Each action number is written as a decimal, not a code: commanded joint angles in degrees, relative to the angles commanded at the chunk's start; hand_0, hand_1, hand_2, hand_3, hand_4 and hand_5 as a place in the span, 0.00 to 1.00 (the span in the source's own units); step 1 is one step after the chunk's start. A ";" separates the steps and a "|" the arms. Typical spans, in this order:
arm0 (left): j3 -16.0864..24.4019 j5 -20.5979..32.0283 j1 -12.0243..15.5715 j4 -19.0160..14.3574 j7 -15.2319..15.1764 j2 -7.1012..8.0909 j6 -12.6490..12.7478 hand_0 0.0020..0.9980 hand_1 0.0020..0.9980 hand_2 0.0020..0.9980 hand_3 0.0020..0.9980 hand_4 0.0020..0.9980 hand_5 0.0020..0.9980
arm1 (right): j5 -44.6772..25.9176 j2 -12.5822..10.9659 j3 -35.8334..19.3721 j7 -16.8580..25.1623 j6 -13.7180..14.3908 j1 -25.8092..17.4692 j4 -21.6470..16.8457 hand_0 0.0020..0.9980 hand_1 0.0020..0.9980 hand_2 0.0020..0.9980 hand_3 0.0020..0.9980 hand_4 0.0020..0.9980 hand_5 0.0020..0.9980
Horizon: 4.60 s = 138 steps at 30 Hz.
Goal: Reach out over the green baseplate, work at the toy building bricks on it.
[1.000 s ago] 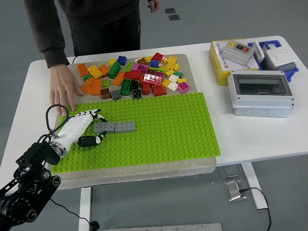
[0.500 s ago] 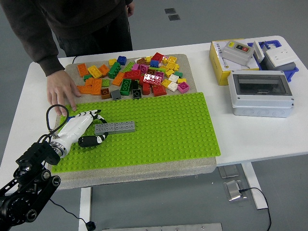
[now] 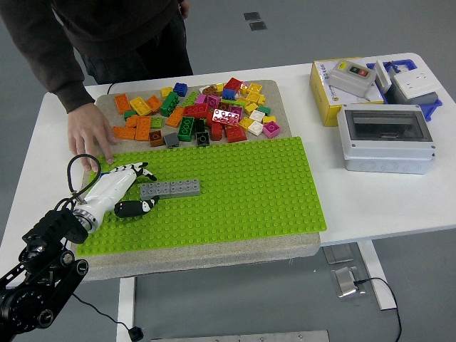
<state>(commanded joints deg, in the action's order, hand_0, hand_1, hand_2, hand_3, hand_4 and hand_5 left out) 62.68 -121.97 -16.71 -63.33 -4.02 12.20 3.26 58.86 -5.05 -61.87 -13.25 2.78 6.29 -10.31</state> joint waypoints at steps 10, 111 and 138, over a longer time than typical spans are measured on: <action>-0.79 0.16 0.09 -2.40 1.36 1.63 -2.25 1.00 1.00 0.98 0.73 0.72 0.36 | -0.13 -0.13 0.06 0.05 -0.03 0.07 0.00 0.65 0.64 0.66 0.58 0.37 0.81; 4.03 7.35 5.07 -12.18 -3.00 4.45 4.22 1.00 0.97 0.95 0.64 0.72 0.61 | -0.68 0.02 -0.59 0.40 0.69 -0.29 0.00 0.64 0.64 0.66 0.58 0.36 0.80; 13.90 7.53 10.90 -5.42 -8.11 -2.59 7.85 0.99 0.96 0.94 0.81 0.60 0.30 | -1.73 1.05 0.42 -0.20 1.14 -1.43 0.00 0.64 0.64 0.66 0.59 0.36 0.79</action>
<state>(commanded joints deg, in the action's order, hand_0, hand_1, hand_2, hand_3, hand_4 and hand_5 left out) 76.58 -114.44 -5.81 -68.75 -12.13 9.61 11.10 57.13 -4.00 -61.45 -13.45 3.92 4.86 -10.31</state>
